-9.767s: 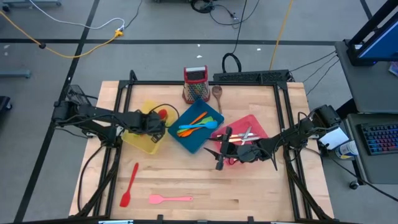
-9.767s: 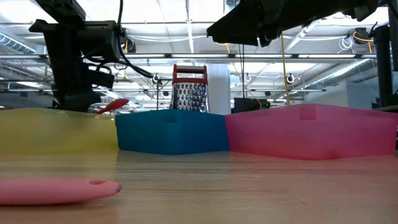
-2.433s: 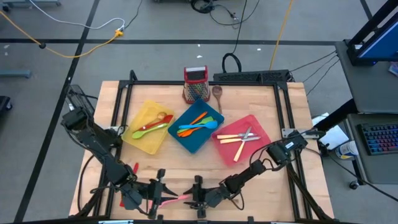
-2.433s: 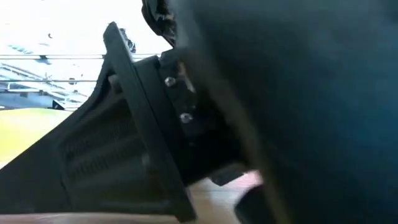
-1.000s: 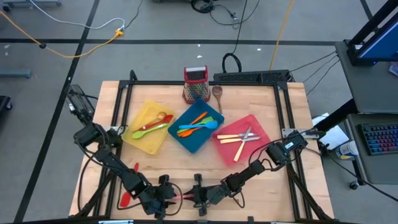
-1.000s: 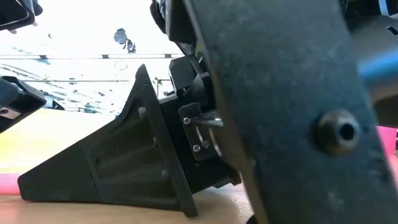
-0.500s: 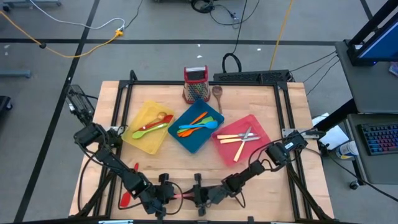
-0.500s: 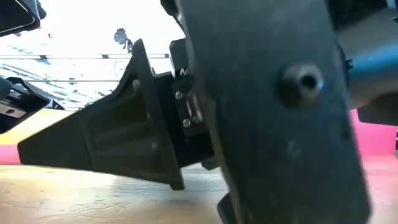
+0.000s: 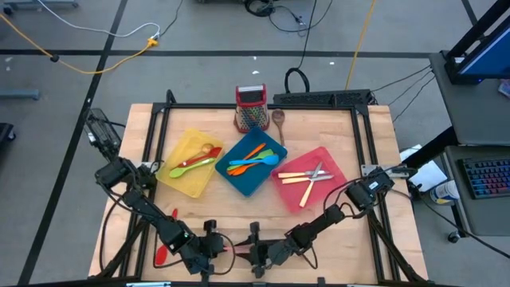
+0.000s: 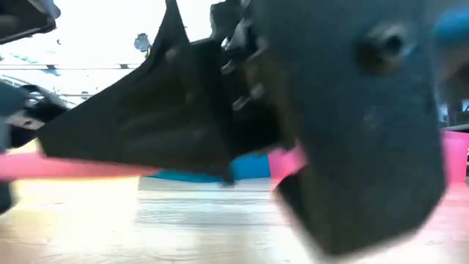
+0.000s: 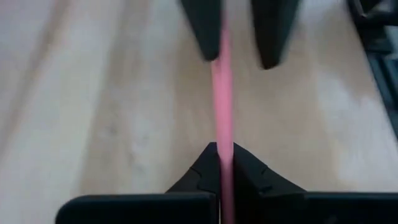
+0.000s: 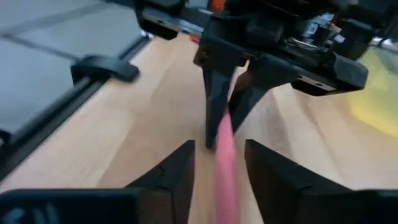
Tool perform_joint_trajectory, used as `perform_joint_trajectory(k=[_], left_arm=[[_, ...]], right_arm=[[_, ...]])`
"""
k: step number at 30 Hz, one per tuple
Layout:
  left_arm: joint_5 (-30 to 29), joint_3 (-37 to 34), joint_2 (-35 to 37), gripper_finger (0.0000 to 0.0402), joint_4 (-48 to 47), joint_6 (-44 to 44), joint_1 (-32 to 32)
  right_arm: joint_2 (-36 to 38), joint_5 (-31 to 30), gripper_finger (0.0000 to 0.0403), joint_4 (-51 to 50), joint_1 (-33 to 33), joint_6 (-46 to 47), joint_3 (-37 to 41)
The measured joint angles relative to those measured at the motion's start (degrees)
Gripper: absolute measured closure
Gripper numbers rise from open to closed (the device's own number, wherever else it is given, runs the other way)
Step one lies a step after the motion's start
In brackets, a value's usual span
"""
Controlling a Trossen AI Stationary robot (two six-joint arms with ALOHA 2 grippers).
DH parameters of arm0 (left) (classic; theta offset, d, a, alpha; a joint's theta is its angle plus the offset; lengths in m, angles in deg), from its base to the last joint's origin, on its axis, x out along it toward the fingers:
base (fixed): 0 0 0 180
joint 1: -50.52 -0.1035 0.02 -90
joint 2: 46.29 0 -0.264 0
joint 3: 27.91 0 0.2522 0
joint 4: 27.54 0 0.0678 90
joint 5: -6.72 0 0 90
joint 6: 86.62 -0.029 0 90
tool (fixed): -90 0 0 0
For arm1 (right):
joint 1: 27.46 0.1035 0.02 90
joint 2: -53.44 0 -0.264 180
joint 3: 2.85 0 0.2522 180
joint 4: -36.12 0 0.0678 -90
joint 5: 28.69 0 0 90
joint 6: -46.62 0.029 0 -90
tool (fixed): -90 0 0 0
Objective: Pick & Place Kitchen Items
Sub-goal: Put the pink spatula into the blue bin
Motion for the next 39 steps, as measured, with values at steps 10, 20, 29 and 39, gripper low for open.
perform_joint_trajectory(k=[10, 20, 29, 39], left_arm=[[-5.28, 0.06, 12.45, 0.0381, -8.05, -5.91, -6.05], [-12.17, 0.2, 28.56, 0.0375, -25.34, -11.81, -18.53], [-12.09, 0.2, 31.17, 0.0388, -35.26, -12.63, -25.74], [-12.14, 0.17, 30.67, 0.0389, -34.95, -17.48, -30.63]], right_arm=[[18.49, -8.31, 0.0223, -41.02, 1.61, 4.23, -0.07], [35.77, -13.01, 0.0231, -66.22, -0.36, 4.01, 4.81], [54.26, -14.15, 0.0232, -46.37, -2.04, 4.5, 26.65], [65.82, -14.0, 0.0232, -7.3, -2.34, 4.47, 51.54]])
